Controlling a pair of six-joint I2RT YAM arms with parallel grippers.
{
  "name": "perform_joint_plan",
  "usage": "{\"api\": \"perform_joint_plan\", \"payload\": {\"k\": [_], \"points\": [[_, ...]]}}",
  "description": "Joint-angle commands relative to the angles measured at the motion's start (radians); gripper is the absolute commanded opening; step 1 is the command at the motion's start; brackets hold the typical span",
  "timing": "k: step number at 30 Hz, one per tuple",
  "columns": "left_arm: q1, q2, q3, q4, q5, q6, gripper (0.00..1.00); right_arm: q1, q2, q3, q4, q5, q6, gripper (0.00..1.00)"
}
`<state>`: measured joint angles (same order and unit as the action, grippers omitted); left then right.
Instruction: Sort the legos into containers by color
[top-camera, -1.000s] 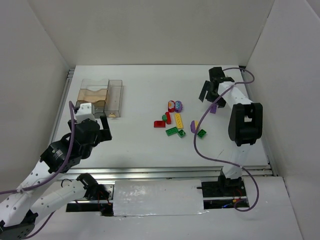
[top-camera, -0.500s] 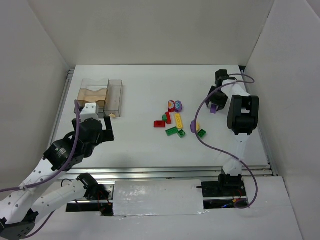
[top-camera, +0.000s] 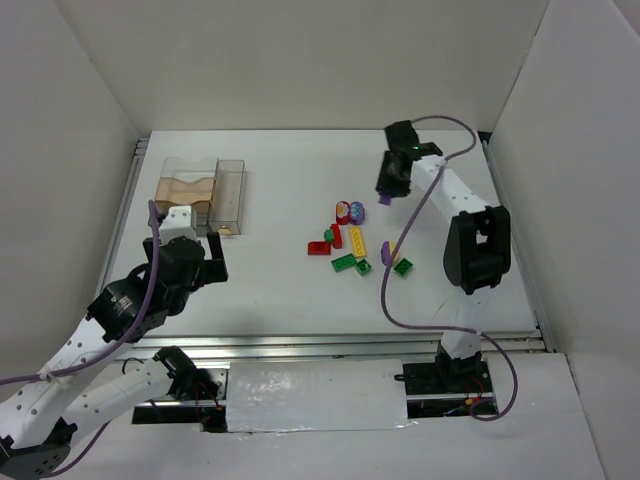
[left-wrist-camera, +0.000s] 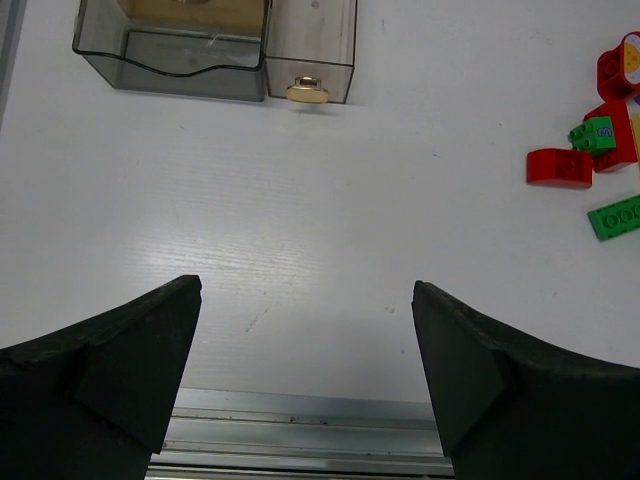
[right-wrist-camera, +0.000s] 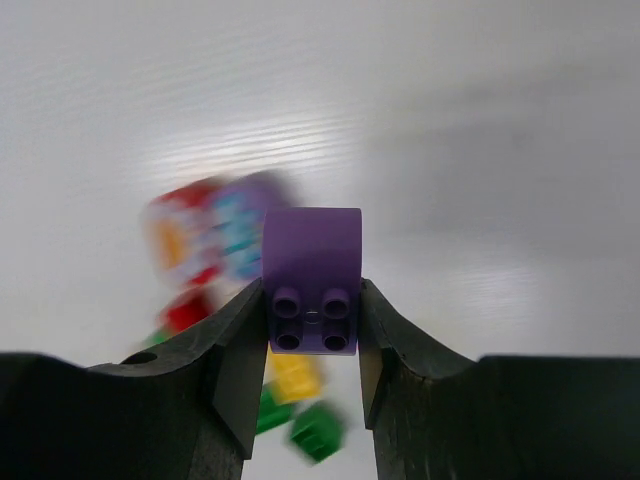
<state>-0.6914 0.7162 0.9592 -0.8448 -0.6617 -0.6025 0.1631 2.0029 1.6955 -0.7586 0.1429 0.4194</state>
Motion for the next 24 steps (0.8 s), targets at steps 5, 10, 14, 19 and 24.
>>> {"api": "perform_joint_plan", "payload": {"k": [5, 10, 14, 19, 24], "points": [[0.019, -0.050, 0.027, -0.026, -0.117, -0.054, 0.99, 0.328, -0.158, 0.024, 0.253, -0.213, 0.185, 0.01], [0.061, -0.127, 0.020, -0.020, -0.127, -0.060, 0.99, 0.486, -0.005, 0.062, 0.678, -0.434, 0.324, 0.02], [0.066, -0.161, 0.006, 0.003, -0.108, -0.045, 1.00, 0.547, 0.207, 0.327, 0.755, -0.433, 0.398, 0.02], [0.069, -0.146, 0.010, 0.000, -0.099, -0.036, 1.00, 0.593, 0.453, 0.591, 0.798, -0.344, 0.418, 0.06], [0.073, -0.146, 0.007, 0.010, -0.079, -0.023, 0.99, 0.596, 0.559, 0.668, 0.825, -0.335, 0.435, 0.12]]}}
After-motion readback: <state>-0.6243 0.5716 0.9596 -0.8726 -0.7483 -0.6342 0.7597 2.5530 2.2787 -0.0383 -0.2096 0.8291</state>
